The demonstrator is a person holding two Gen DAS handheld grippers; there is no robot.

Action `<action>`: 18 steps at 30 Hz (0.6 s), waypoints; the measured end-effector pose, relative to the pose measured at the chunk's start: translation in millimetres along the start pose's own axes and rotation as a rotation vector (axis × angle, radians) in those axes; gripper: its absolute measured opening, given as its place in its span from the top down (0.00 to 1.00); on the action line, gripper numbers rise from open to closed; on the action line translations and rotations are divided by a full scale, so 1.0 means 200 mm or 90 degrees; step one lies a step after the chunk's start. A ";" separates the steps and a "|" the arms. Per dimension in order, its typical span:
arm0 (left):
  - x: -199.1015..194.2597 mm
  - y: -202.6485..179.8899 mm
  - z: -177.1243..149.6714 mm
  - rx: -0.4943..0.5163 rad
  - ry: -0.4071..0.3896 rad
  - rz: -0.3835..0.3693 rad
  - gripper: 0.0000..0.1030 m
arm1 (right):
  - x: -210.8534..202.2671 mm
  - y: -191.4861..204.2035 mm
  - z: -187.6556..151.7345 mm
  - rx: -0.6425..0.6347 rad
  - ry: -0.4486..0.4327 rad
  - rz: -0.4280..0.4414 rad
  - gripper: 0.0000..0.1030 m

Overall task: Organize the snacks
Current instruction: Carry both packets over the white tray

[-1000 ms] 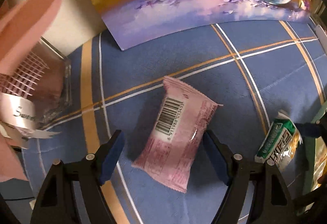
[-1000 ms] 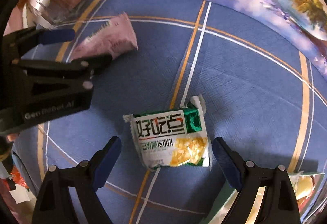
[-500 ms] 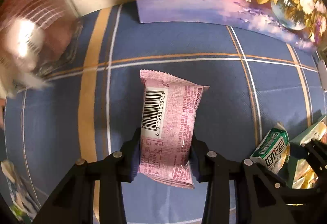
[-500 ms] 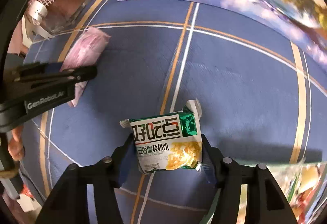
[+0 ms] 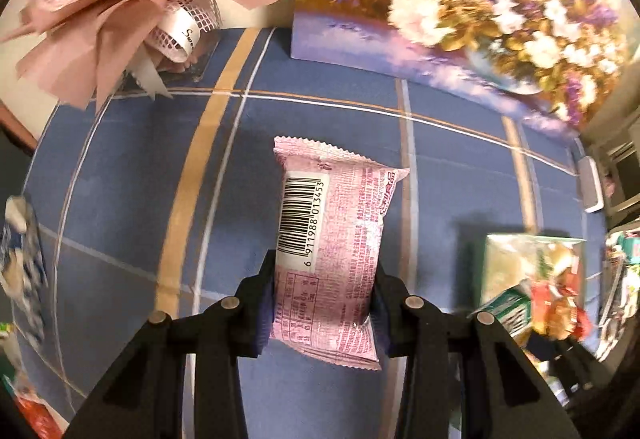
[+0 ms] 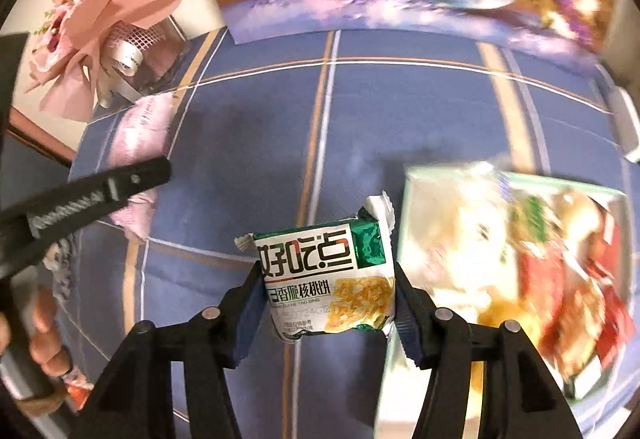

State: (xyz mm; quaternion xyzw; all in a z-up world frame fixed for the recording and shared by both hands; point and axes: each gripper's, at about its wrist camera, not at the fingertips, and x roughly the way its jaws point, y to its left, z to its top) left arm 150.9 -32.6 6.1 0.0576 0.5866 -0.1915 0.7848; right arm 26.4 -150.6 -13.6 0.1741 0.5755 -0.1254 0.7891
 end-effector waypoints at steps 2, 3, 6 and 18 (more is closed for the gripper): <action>-0.05 -0.04 -0.06 -0.007 -0.010 -0.006 0.59 | -0.06 -0.02 -0.07 0.011 -0.012 0.001 0.41; -0.07 -0.06 -0.09 -0.010 -0.015 -0.010 0.59 | -0.08 -0.04 -0.09 0.017 -0.018 0.001 0.41; -0.13 -0.13 -0.16 -0.011 -0.026 -0.021 0.59 | -0.14 -0.06 -0.17 0.034 -0.036 -0.006 0.41; -0.18 -0.50 -0.37 0.028 -0.032 -0.054 0.59 | -0.21 -0.53 -0.39 0.182 -0.052 -0.027 0.41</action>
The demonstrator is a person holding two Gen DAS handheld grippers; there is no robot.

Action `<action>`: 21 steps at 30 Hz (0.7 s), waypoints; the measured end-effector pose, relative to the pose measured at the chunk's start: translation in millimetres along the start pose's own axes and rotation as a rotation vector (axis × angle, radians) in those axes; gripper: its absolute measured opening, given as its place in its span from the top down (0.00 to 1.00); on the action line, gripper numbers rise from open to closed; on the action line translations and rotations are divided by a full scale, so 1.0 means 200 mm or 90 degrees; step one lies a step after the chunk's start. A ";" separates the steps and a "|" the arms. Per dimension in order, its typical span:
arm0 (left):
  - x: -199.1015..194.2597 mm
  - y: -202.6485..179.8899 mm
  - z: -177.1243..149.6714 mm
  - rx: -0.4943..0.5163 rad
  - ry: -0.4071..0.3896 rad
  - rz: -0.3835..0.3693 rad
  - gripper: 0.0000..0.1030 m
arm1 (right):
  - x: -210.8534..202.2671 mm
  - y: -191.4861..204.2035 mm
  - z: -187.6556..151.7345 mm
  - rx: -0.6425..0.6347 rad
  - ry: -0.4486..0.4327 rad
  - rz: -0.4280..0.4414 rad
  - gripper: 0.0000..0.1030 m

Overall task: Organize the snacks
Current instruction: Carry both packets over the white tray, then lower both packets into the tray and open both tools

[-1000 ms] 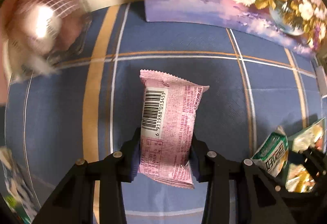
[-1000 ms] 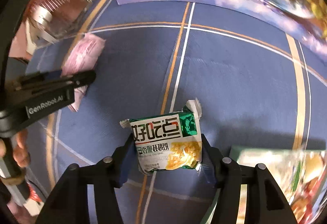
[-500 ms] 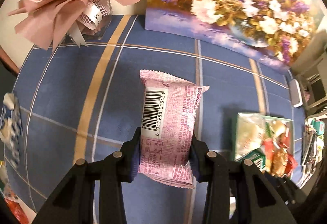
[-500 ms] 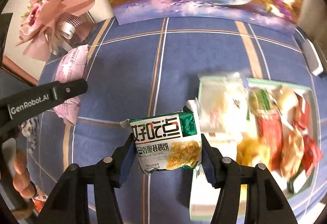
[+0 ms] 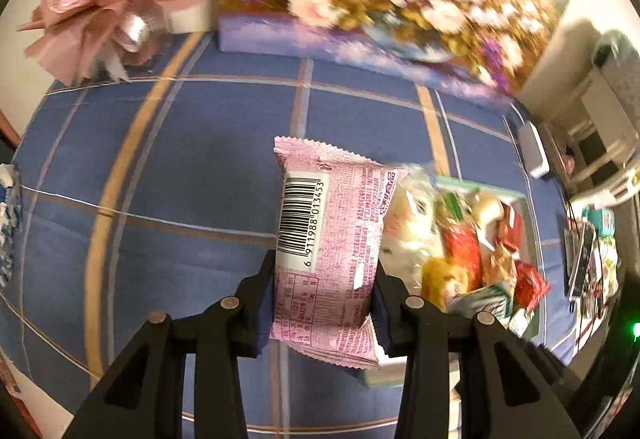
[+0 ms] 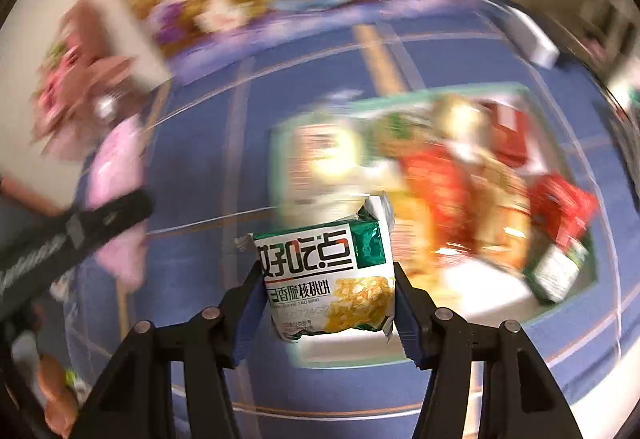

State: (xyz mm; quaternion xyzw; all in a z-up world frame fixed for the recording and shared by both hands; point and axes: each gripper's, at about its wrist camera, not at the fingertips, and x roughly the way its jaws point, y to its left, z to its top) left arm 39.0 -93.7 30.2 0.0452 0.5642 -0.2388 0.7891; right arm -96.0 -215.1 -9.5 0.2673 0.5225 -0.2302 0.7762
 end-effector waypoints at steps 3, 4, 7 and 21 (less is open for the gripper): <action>0.08 -0.11 -0.05 0.017 0.021 -0.008 0.59 | 0.02 -0.15 0.00 0.041 0.010 -0.006 0.41; 0.11 -0.14 -0.07 0.021 0.027 -0.008 0.59 | 0.03 -0.19 0.00 0.050 0.015 -0.005 0.41; 0.19 -0.22 -0.12 0.036 0.050 -0.015 0.59 | 0.06 -0.25 -0.02 0.058 0.028 -0.014 0.41; 0.23 -0.24 -0.18 0.022 0.063 -0.048 0.38 | 0.12 -0.33 -0.03 0.078 0.044 -0.024 0.30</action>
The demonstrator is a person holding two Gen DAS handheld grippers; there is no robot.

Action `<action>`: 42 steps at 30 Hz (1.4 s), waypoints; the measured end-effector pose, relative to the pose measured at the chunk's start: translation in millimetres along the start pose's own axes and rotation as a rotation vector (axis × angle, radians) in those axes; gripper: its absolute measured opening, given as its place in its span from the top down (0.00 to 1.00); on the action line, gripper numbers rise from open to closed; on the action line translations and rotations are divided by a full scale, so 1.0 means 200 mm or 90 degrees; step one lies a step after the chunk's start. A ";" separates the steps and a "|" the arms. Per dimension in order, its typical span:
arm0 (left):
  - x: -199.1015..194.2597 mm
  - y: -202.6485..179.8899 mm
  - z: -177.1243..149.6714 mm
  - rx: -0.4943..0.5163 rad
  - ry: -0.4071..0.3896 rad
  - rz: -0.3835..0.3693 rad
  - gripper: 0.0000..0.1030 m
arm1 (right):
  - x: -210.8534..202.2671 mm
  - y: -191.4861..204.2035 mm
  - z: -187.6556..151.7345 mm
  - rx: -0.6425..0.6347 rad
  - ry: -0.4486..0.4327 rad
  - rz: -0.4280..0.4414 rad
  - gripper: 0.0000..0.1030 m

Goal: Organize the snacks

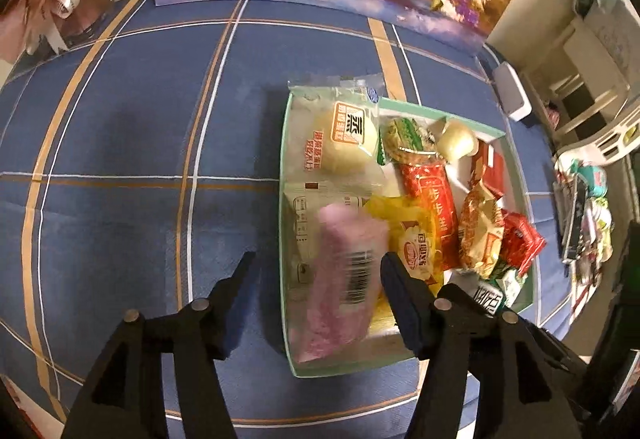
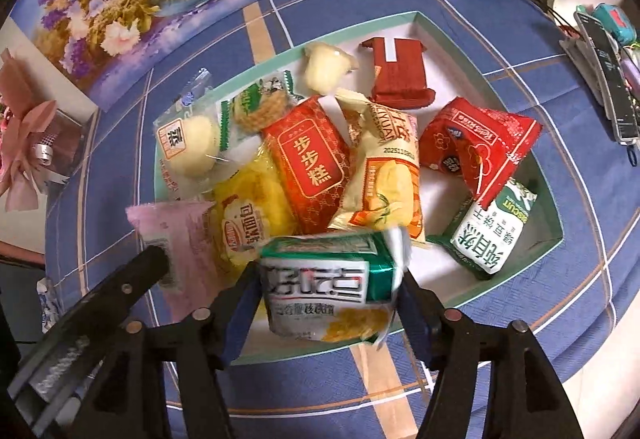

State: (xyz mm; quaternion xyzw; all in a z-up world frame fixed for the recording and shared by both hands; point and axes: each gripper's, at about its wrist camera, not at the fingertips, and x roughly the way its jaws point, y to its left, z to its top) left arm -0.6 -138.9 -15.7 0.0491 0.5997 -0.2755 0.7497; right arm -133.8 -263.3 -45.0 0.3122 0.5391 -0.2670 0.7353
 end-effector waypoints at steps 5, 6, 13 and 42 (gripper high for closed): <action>-0.08 0.06 -0.03 0.006 -0.035 0.068 0.33 | -0.07 0.00 -0.04 -0.019 -0.021 0.007 0.18; -0.10 0.07 -0.03 0.008 -0.041 0.081 0.26 | -0.08 0.01 -0.05 -0.023 -0.027 0.008 0.14; -0.25 0.23 -0.13 0.007 -0.089 0.156 0.05 | -0.17 0.04 -0.16 -0.060 -0.063 0.029 0.00; -0.35 0.41 -0.31 -0.043 -0.115 0.206 0.01 | -0.22 0.13 -0.26 -0.099 -0.115 0.027 0.00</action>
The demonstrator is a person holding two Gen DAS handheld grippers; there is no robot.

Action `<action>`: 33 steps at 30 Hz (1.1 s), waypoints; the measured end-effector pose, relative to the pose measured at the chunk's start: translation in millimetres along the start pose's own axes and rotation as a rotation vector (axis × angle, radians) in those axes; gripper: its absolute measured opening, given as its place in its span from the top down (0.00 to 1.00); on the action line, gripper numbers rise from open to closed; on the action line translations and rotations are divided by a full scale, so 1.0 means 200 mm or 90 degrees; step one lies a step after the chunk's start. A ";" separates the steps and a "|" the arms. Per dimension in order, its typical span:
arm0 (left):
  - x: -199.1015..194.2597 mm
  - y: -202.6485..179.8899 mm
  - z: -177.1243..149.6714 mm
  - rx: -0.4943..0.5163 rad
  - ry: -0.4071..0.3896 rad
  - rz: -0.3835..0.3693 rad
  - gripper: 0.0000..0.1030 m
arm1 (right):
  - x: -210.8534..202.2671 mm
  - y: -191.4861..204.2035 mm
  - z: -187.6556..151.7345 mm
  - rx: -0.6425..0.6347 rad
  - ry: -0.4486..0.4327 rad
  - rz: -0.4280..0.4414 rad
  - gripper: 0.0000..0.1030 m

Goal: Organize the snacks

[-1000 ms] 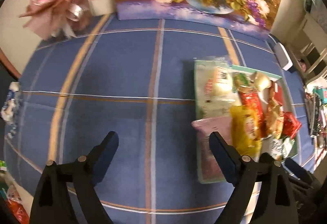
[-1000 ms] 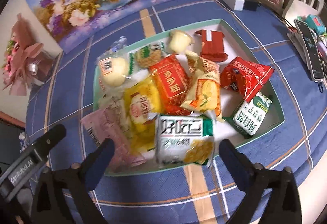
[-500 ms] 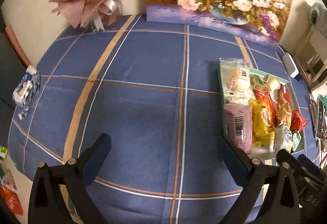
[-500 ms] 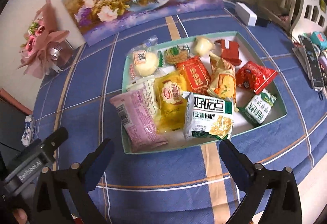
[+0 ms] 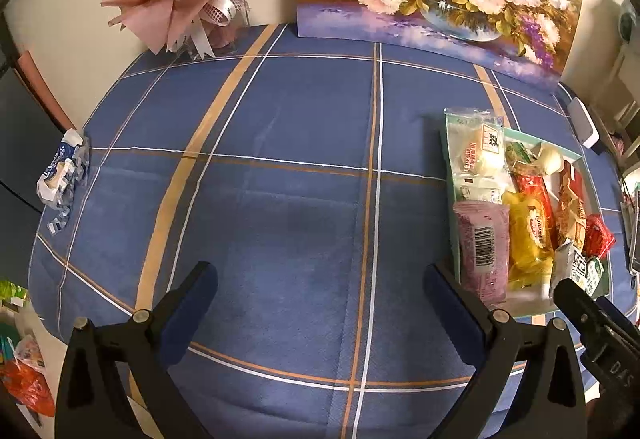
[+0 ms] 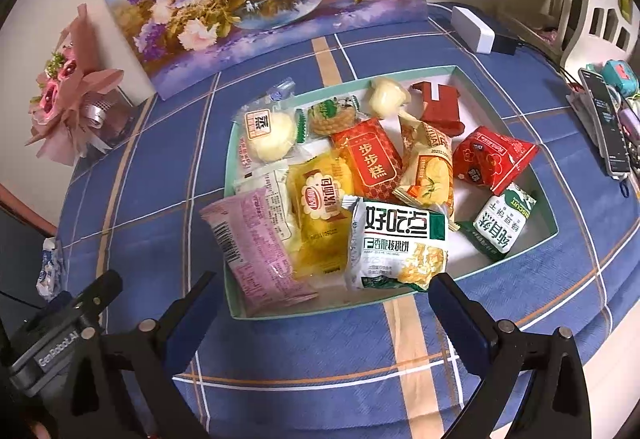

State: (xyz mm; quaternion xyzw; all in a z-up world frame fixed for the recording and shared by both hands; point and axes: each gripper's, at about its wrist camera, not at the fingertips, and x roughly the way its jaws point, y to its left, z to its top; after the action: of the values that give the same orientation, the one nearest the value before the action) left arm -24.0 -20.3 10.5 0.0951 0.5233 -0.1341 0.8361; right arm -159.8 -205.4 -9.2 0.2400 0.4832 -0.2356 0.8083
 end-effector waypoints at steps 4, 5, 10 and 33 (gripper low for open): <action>0.00 0.01 0.00 0.001 0.001 0.004 0.01 | 0.01 0.01 0.00 -0.011 0.002 -0.005 0.00; 0.00 0.01 0.00 0.001 0.000 0.005 0.01 | 0.01 0.01 0.00 -0.013 0.001 -0.005 0.00; -0.01 0.01 0.00 0.002 -0.004 0.011 0.01 | 0.01 0.03 0.00 -0.025 0.001 -0.009 0.00; 0.00 0.02 0.00 -0.006 0.006 0.018 0.01 | 0.02 0.05 -0.01 -0.038 0.001 -0.013 0.00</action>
State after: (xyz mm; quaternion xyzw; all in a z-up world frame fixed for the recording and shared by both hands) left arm -22.8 -16.4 9.8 0.0993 0.5267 -0.1193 0.8357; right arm -153.5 -197.3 -12.4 0.2110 0.4928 -0.2296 0.8123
